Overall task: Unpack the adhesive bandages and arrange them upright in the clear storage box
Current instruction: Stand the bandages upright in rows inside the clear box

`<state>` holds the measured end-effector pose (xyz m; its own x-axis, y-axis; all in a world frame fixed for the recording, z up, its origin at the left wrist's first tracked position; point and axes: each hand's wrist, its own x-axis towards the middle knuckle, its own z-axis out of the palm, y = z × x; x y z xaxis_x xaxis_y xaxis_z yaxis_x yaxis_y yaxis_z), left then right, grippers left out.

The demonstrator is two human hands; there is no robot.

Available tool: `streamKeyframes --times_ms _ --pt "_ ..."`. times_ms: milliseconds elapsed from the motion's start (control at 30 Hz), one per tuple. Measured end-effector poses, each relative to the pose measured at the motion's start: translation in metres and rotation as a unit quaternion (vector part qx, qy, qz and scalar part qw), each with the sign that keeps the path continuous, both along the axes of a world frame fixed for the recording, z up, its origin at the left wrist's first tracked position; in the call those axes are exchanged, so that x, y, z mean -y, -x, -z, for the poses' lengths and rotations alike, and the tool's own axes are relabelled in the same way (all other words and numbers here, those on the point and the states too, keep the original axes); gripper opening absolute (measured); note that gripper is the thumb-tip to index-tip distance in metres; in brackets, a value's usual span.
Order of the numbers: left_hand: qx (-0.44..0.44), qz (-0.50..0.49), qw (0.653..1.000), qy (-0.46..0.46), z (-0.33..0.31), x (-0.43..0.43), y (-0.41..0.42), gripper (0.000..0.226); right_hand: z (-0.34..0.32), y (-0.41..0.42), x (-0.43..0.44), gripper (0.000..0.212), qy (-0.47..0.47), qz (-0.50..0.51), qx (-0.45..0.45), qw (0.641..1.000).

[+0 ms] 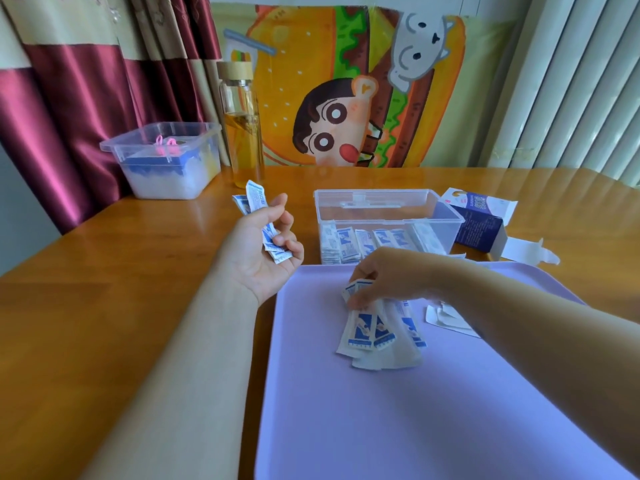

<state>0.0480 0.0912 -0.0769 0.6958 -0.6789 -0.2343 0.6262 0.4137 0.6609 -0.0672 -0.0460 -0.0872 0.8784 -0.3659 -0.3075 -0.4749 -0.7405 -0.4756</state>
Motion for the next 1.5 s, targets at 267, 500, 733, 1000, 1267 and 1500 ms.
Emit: streamKeyframes --times_ms 267,500,733,1000,1267,1500 --pt "0.069 0.055 0.996 -0.027 -0.001 0.001 0.003 0.009 -0.012 0.017 0.02 0.014 -0.205 0.05 0.208 0.955" --pt "0.268 0.198 0.933 -0.136 0.001 0.007 0.024 0.032 -0.039 0.03 0.022 0.013 -0.363 0.043 0.285 0.886" --pt "0.325 0.267 0.89 -0.178 0.002 0.005 0.029 0.021 -0.046 0.031 0.015 0.018 -0.354 0.038 0.339 0.871" --pt "0.33 0.14 0.914 -0.191 0.005 0.009 0.024 0.012 -0.047 0.041 0.023 0.011 -0.353 0.022 0.322 0.878" --pt "0.512 0.126 0.824 -0.206 0.004 0.007 0.022 0.047 -0.055 0.06 0.043 0.026 -0.435 -0.022 0.159 0.886" --pt "0.582 0.159 0.78 -0.169 0.005 0.012 0.03 0.052 -0.041 0.047 0.019 0.006 -0.413 0.019 0.07 0.908"
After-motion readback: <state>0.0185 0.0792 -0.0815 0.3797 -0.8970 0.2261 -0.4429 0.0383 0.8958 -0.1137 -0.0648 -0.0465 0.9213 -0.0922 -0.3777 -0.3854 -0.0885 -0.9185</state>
